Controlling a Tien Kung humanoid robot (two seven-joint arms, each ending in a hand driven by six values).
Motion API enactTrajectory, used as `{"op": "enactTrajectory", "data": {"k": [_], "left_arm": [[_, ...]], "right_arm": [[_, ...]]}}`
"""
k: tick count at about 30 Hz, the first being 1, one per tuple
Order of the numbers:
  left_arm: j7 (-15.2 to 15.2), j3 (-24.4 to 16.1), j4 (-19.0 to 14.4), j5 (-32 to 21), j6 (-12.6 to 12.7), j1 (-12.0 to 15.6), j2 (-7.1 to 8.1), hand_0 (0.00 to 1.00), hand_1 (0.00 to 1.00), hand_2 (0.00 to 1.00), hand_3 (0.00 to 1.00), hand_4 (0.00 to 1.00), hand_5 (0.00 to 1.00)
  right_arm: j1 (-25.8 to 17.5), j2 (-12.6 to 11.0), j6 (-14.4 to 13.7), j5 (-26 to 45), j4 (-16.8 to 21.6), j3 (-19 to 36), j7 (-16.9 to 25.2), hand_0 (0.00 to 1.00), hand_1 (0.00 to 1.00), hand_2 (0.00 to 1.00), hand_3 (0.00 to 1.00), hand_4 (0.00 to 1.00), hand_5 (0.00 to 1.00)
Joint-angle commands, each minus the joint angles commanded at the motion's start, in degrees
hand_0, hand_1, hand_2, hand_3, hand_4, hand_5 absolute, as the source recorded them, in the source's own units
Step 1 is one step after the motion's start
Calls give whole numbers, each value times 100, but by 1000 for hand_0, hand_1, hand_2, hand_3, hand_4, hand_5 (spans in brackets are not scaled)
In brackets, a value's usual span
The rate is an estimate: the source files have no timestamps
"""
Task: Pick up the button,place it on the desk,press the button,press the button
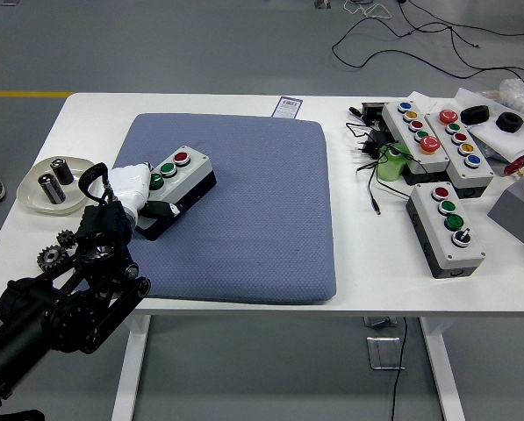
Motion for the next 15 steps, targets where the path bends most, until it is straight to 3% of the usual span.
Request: {"op": "enactTrajectory", "data": {"k": [8, 15], "left_arm": [[-142, 102, 10, 0, -59, 10, 111, 4, 2, 20, 226, 600, 2], [-867, 231, -54, 0, 259, 0, 354, 3, 2, 3, 222, 617, 2]], "right_arm": [[-8, 2, 3, -32, 0, 32, -5, 673, 658, 674, 624, 310, 173], [-25, -2, 7, -92, 0, 78, -6, 673, 658, 674, 624, 310, 173]]}}
